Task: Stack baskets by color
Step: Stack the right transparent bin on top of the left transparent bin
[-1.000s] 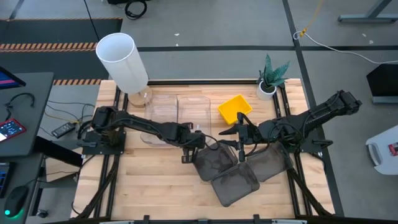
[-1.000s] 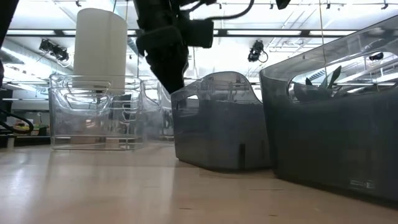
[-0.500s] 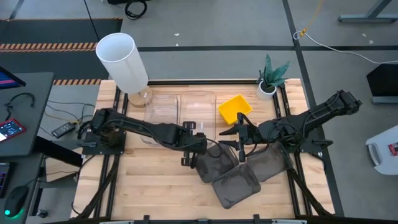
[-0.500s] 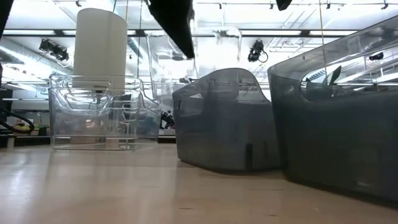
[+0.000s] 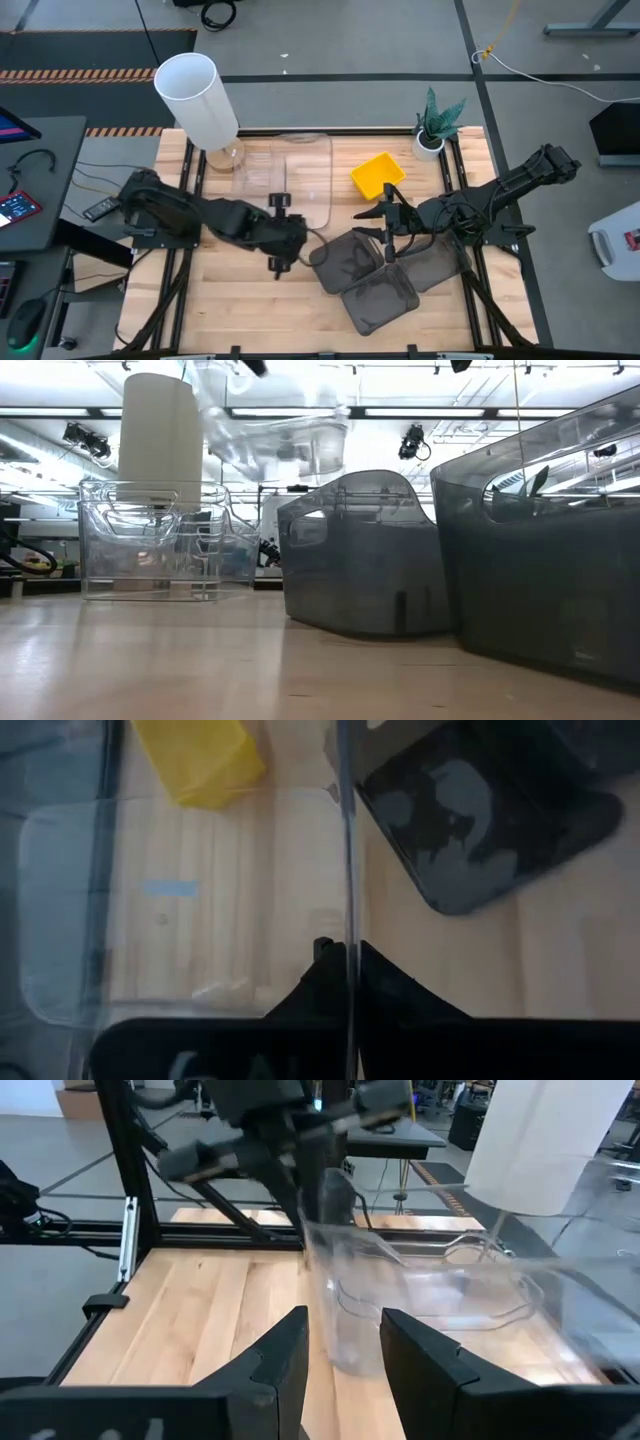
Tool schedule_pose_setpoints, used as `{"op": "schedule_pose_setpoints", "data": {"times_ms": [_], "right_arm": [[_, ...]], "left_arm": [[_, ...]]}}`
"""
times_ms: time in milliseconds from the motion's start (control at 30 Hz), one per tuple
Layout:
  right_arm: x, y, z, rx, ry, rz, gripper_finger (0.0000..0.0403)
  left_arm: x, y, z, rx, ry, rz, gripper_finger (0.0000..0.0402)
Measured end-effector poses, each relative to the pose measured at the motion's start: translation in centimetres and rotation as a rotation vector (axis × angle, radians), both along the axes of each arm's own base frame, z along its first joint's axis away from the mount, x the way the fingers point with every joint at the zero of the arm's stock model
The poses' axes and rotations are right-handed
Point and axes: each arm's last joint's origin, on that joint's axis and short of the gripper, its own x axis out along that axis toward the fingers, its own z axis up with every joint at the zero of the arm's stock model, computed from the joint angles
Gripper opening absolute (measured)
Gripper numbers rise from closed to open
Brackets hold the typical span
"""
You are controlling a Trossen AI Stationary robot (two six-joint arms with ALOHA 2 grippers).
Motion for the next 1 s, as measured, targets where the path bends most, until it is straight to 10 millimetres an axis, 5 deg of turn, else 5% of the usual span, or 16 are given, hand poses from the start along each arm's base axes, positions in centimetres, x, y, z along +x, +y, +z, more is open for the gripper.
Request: {"op": "schedule_pose_setpoints", "data": {"times_ms": [567,1000], "right_arm": [[0.0,0.0,0.1,0.007,-0.009,-0.001,0.0132],[0.0,0.1,0.2,0.007,-0.016,0.003,0.0132]], "left_arm": [[-5.8,-0.3,1.7,0.057,0.075,0.094,0.0006],[-10.5,1.9,-1.0,-0.002,0.021,0.122,0.0006]]}}
